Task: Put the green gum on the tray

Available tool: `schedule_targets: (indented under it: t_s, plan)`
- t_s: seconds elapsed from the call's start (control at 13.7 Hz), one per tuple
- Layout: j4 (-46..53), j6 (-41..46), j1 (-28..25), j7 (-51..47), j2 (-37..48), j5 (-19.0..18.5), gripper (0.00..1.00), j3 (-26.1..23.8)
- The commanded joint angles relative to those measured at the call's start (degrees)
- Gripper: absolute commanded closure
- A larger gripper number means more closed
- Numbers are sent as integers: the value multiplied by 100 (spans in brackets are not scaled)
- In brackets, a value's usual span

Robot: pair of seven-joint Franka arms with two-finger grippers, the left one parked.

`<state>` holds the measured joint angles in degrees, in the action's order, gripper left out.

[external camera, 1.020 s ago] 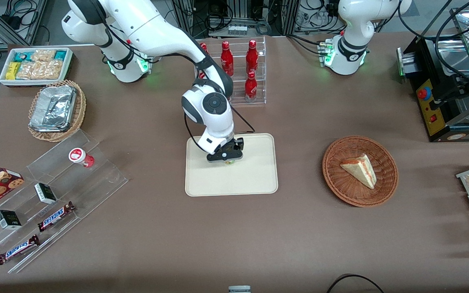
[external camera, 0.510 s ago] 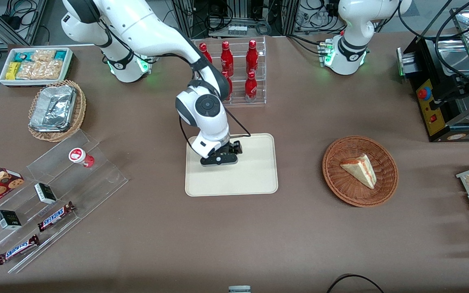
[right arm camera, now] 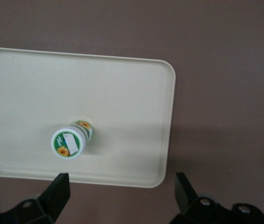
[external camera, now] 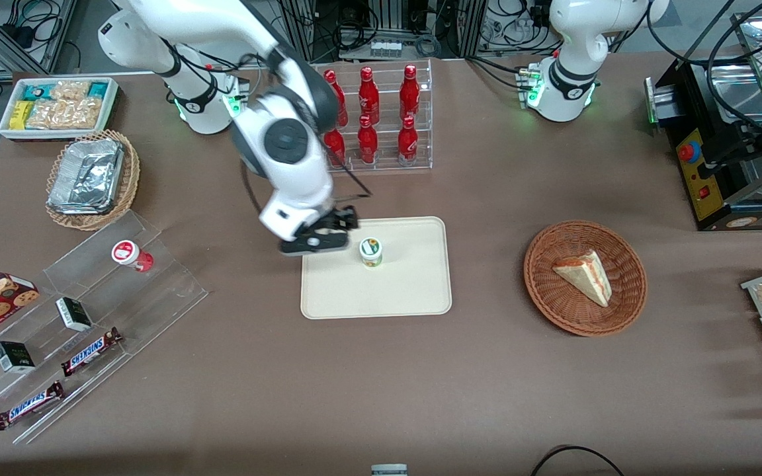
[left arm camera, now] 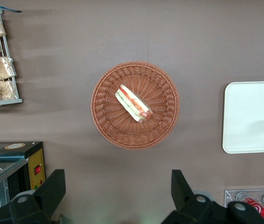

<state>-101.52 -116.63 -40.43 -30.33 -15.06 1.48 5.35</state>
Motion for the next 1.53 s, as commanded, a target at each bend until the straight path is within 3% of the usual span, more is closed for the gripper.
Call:
schedule_targets:
  t_s: [0.0,0.44,1.17,1.46]
  plan:
    - [-386,674,447,517,915,19,0,-51]
    - [-360,1844,1869,2003,1786,317,0,-43]
    - [44,2768,3944,3419,2200,203,0,-34]
    - [325,2786,4227,3437,2078,54,0,-17]
